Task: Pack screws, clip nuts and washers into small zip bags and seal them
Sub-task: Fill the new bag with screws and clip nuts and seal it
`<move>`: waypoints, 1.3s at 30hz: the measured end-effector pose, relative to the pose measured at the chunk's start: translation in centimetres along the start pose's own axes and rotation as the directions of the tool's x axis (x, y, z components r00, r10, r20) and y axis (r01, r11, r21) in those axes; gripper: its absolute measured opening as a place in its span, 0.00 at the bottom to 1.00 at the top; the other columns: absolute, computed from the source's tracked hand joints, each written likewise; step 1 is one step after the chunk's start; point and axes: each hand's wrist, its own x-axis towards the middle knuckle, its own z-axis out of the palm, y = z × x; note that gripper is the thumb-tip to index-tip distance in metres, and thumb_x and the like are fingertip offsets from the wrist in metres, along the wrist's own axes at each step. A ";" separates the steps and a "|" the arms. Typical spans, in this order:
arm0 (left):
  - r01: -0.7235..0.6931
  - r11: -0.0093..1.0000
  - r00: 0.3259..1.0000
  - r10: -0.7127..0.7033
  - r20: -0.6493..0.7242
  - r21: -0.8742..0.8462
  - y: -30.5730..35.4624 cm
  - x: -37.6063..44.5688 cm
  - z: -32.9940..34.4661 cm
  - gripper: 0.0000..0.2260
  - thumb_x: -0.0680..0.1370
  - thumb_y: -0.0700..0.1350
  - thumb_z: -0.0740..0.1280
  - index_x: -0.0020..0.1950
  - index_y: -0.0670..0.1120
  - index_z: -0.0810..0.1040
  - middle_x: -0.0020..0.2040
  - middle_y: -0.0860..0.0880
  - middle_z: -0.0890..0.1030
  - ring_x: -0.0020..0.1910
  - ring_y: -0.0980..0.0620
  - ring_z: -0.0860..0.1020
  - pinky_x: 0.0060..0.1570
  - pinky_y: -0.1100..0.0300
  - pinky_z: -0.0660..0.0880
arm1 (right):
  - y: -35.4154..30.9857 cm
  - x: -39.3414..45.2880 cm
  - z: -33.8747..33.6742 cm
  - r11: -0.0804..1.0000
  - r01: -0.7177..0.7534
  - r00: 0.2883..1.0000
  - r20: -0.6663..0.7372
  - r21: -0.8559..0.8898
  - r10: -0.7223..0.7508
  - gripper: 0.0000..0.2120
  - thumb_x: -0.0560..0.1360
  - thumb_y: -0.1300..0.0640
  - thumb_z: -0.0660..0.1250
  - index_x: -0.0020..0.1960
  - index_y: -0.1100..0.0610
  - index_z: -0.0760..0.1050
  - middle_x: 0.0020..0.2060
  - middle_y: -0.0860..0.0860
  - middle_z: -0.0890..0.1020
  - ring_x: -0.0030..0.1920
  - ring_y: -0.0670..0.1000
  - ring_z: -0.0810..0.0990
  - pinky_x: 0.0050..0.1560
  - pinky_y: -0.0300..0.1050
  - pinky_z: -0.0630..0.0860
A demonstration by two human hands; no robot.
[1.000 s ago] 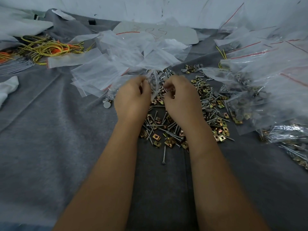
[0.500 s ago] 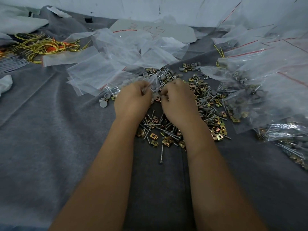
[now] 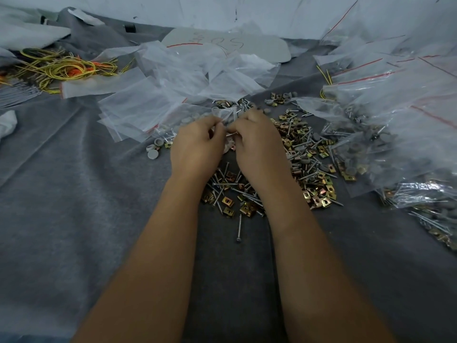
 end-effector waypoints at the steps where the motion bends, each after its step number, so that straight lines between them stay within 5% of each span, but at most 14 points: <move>1: -0.004 1.000 1.000 0.004 0.002 -0.011 -0.1 0.0 0.0 0.11 0.80 0.49 0.61 0.52 0.50 0.83 0.34 0.51 0.79 0.35 0.50 0.75 0.36 0.55 0.71 | -0.1 0.0 -0.1 0.999 0.013 1.000 -0.019 0.042 -0.012 0.12 0.74 0.71 0.64 0.54 0.63 0.81 0.48 0.57 0.79 0.51 0.56 0.76 0.50 0.49 0.74; 6: -0.019 0.996 1.000 0.020 0.015 -0.085 -0.2 0.1 0.1 0.11 0.79 0.47 0.61 0.52 0.52 0.83 0.30 0.56 0.76 0.30 0.59 0.72 0.31 0.58 0.64 | -0.1 -0.1 -0.1 0.987 -0.057 0.998 0.012 0.153 0.056 0.19 0.76 0.68 0.62 0.62 0.53 0.78 0.53 0.53 0.81 0.56 0.52 0.78 0.56 0.48 0.75; 9: -0.005 0.993 1.000 0.004 -0.007 -0.115 -0.1 0.0 0.1 0.12 0.79 0.48 0.60 0.51 0.50 0.83 0.29 0.54 0.75 0.29 0.57 0.72 0.33 0.56 0.68 | -0.3 0.0 -0.2 0.968 -0.094 0.994 -0.025 0.234 0.102 0.20 0.76 0.66 0.64 0.66 0.53 0.74 0.53 0.51 0.81 0.54 0.50 0.78 0.54 0.48 0.77; 13: 0.111 0.981 0.987 -0.128 -0.093 -0.162 -0.2 0.3 0.0 0.12 0.80 0.46 0.60 0.53 0.49 0.83 0.31 0.54 0.77 0.29 0.56 0.72 0.33 0.56 0.69 | -0.2 -0.2 -0.4 0.965 -0.121 0.986 -0.085 0.233 0.145 0.13 0.74 0.68 0.64 0.55 0.56 0.75 0.49 0.48 0.76 0.49 0.49 0.76 0.48 0.51 0.77; 16: 0.203 0.947 0.954 -0.249 -0.169 -0.251 -0.5 0.7 -0.3 0.11 0.80 0.44 0.60 0.49 0.49 0.83 0.30 0.53 0.76 0.29 0.54 0.71 0.35 0.57 0.68 | -0.1 -0.2 -0.4 0.988 -0.089 0.993 0.085 0.128 0.079 0.10 0.71 0.65 0.65 0.48 0.54 0.80 0.48 0.49 0.78 0.53 0.51 0.74 0.54 0.50 0.74; 22: 0.234 0.934 0.938 -0.290 -0.189 -0.269 -0.4 1.0 -0.4 0.10 0.79 0.44 0.61 0.39 0.50 0.75 0.37 0.38 0.80 0.35 0.49 0.72 0.40 0.51 0.74 | -0.6 -0.3 -0.2 1.000 0.011 0.917 0.398 0.011 -0.015 0.14 0.71 0.57 0.68 0.56 0.51 0.82 0.51 0.53 0.77 0.56 0.55 0.73 0.58 0.52 0.71; 30: 0.242 0.932 0.945 -0.290 -0.151 -0.272 -0.5 0.8 -0.4 0.08 0.79 0.46 0.61 0.42 0.49 0.76 0.32 0.42 0.76 0.31 0.50 0.68 0.36 0.54 0.68 | 0.3 -0.4 -0.4 0.972 -0.045 0.953 0.282 -0.229 0.111 0.09 0.75 0.49 0.66 0.53 0.44 0.81 0.50 0.49 0.76 0.58 0.54 0.72 0.57 0.50 0.63; 33: 0.245 0.935 0.946 -0.289 -0.147 -0.256 -0.4 0.7 -0.5 0.09 0.80 0.46 0.61 0.40 0.50 0.76 0.37 0.38 0.81 0.32 0.50 0.71 0.39 0.49 0.74 | 0.3 -0.4 -0.4 0.982 -0.047 0.942 0.318 -0.180 0.104 0.09 0.75 0.47 0.68 0.54 0.44 0.81 0.50 0.48 0.74 0.59 0.53 0.70 0.60 0.50 0.60; 37: 0.262 0.933 0.945 -0.299 -0.129 -0.247 -0.3 0.8 -0.5 0.14 0.80 0.47 0.61 0.35 0.55 0.74 0.35 0.53 0.78 0.35 0.56 0.73 0.44 0.53 0.75 | 0.1 -0.3 -0.3 0.991 -0.016 0.937 0.344 -0.129 0.060 0.08 0.75 0.48 0.68 0.53 0.42 0.82 0.50 0.48 0.75 0.59 0.53 0.70 0.60 0.52 0.63; 39: 0.260 0.934 0.947 -0.297 -0.125 -0.245 -0.3 0.8 -0.4 0.13 0.80 0.47 0.61 0.37 0.56 0.75 0.35 0.51 0.79 0.35 0.53 0.74 0.42 0.52 0.76 | 0.1 -0.2 -0.2 0.992 -0.007 0.939 0.340 -0.123 0.049 0.06 0.75 0.50 0.69 0.51 0.44 0.82 0.50 0.48 0.77 0.58 0.53 0.71 0.60 0.53 0.65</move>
